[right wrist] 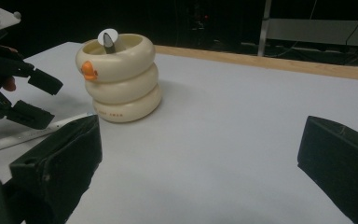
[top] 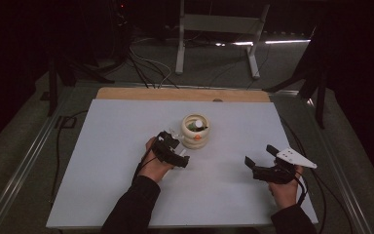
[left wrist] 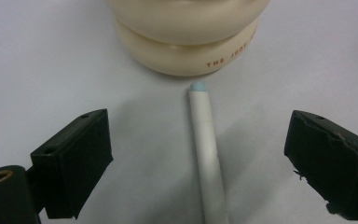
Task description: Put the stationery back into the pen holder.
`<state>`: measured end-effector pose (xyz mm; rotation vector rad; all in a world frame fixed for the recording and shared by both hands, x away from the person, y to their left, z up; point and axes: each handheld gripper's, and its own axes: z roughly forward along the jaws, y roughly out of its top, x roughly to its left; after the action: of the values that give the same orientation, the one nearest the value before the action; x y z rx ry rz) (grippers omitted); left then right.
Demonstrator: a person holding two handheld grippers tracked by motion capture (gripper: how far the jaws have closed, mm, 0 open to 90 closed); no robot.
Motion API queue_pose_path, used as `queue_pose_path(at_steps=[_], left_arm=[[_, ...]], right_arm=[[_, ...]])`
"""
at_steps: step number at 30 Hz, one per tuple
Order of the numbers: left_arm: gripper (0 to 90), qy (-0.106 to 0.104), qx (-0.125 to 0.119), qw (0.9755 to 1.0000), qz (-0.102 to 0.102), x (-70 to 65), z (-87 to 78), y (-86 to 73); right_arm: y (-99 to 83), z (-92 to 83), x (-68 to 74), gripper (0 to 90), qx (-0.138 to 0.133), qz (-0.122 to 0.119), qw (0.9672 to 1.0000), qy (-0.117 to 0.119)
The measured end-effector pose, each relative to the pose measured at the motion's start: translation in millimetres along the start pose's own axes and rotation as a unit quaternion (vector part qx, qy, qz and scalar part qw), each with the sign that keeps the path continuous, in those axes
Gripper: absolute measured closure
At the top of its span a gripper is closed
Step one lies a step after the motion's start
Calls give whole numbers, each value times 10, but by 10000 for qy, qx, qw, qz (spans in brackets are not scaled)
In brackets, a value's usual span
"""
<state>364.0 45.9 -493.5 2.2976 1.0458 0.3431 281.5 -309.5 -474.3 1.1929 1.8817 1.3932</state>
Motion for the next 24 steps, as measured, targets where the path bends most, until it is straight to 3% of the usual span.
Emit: queue_pose_path(at_steps=[6, 12, 17, 22, 24], left_arm=[[129, -20, 89, 9999, 51, -5, 12, -19], [173, -6, 357, 9992, 191, -34, 23, -29], [340, 53, 511, 9985, 193, -26, 26, -43], [581, -74, 773, 9969, 120, 6, 54, -65], [631, -98, 806, 9966, 104, 11, 50, -65]], right_arm=[[0, -3, -3, 1, 3, 7, 10000, -5], [1, -3, -5, 1, 5, 4, 10000, -13], [0, -2, -6, 1, 12, 7, 10000, -7], [0, -3, -9, 1, 9, 16, 10000, -8], [0, -4, -11, 1, 13, 23, 10000, -11]])
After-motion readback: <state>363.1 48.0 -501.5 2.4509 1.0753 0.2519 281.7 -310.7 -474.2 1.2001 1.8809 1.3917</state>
